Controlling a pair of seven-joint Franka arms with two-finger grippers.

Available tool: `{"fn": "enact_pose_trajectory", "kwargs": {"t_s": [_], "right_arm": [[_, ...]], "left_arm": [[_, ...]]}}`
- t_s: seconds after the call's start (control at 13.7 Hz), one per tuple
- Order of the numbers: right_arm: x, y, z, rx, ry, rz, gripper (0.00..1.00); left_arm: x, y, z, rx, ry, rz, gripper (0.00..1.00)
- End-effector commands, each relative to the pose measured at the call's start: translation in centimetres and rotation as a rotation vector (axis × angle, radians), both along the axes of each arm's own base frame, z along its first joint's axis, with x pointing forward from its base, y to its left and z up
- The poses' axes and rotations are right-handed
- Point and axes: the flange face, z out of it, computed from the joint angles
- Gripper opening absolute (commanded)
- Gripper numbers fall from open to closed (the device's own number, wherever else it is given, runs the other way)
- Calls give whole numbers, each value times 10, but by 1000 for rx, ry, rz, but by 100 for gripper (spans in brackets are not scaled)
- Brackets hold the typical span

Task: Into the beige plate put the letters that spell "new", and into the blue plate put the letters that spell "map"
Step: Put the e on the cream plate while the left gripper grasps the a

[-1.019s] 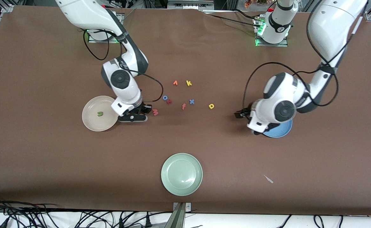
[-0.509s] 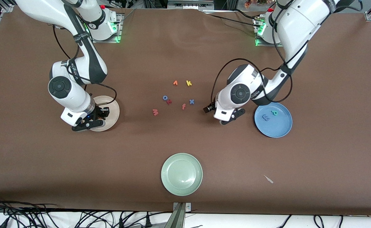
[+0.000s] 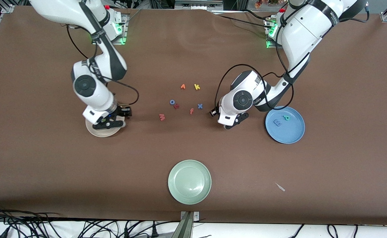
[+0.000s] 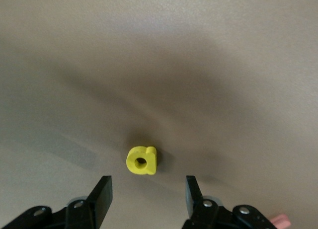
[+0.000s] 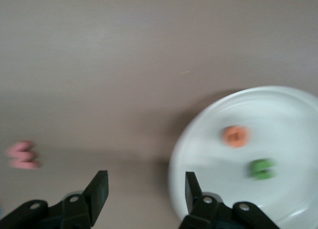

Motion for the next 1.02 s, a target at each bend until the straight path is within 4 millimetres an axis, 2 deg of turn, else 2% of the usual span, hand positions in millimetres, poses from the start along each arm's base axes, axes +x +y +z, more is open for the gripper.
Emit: {"fn": "enact_pose_trajectory", "kwargs": {"t_s": [0.0,0.07,0.22,0.29,0.44,0.58,0.8,0.95], "right_arm": [[-15,67,-3,18,-15,-78,73],[-23,95,-6,22,-17,-72,75],[-35,145,-31,22,-37,-21,78],[-43,161,-42,27,-63,5,78],[-44,158,-52,-2,-94,81,78],[-41,148,-54,-17,-99,124,78],[-36,136,-59,-7,-117,184,78],[-40,137,-74,25,-133,180,78]], "left_arm": [[0,1,-9,14,-5,-1,68],[-1,1,-11,24,-12,-16,63],[-4,3,-14,30,-7,-22,39],[-3,3,-14,30,-8,-20,27],[0,7,-12,31,-9,-14,9],[9,17,-5,31,-13,-14,8],[44,52,27,36,-34,30,8],[63,75,48,46,-16,-16,9]]}}
